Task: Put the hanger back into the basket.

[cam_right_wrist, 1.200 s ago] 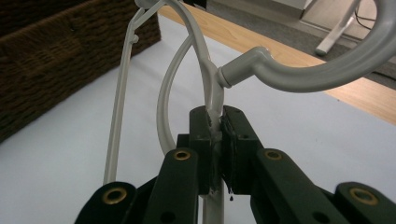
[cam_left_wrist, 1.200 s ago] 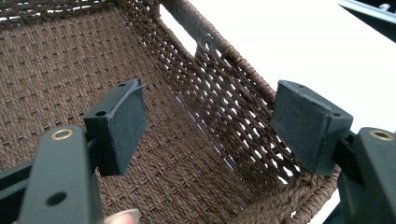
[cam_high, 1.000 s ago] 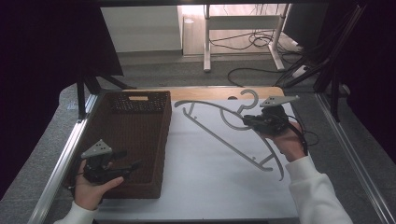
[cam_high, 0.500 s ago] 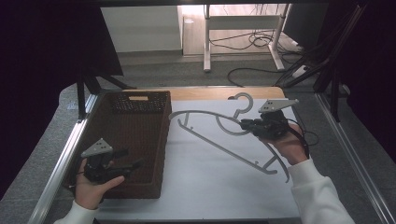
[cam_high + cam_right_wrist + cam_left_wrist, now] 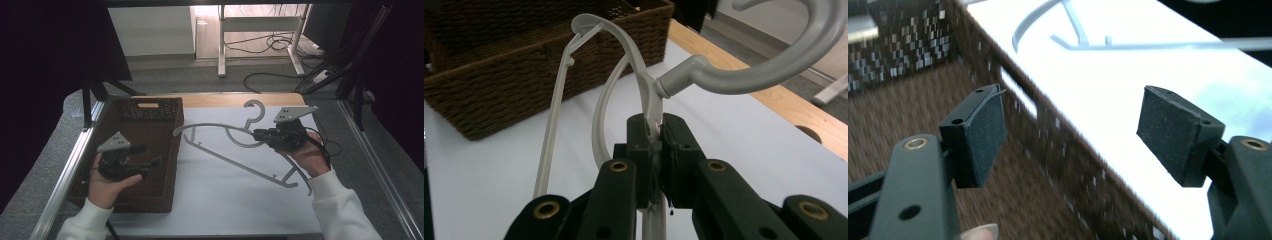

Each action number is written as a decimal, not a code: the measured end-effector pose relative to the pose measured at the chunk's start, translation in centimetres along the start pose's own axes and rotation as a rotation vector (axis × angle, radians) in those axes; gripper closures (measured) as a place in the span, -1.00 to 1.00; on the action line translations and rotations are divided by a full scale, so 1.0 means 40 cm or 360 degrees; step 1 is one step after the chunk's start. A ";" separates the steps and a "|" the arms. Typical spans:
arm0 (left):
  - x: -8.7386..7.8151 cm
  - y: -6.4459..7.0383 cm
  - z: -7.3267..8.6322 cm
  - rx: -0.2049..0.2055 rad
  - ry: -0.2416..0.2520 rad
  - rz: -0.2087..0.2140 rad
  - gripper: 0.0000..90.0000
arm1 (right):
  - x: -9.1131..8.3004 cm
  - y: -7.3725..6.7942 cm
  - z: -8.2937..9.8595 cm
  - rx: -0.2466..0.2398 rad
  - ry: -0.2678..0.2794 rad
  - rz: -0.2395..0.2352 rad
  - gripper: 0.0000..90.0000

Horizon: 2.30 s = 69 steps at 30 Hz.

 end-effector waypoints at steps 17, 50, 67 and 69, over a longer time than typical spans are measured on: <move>0.164 0.009 -0.133 0.0233 -0.0163 0.0332 -0.15 | -0.008 -0.064 -0.024 -0.0051 0.0088 -0.0263 0.85; 0.154 0.049 -0.097 0.0625 -0.0410 0.0759 0.81 | 0.051 -0.098 -0.028 -0.0157 0.0043 -0.0447 0.43; 0.076 0.014 -0.107 0.0544 -0.0244 0.0589 0.83 | -0.091 -0.012 -0.044 -0.0037 0.0295 0.0049 -0.23; 0.067 0.010 -0.109 0.0548 -0.0242 0.0560 0.82 | -0.100 -0.010 -0.028 -0.0020 0.0294 0.0065 -0.23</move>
Point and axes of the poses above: each handheld gripper's, and its own axes: x roughly forward along the jaws, z roughly out of its underside, y roughly to its right, the point moved 1 cm from there along x, roughly forward along the jaws, and after that the axes turned 13 degrees about y, right-handed, at the moved point
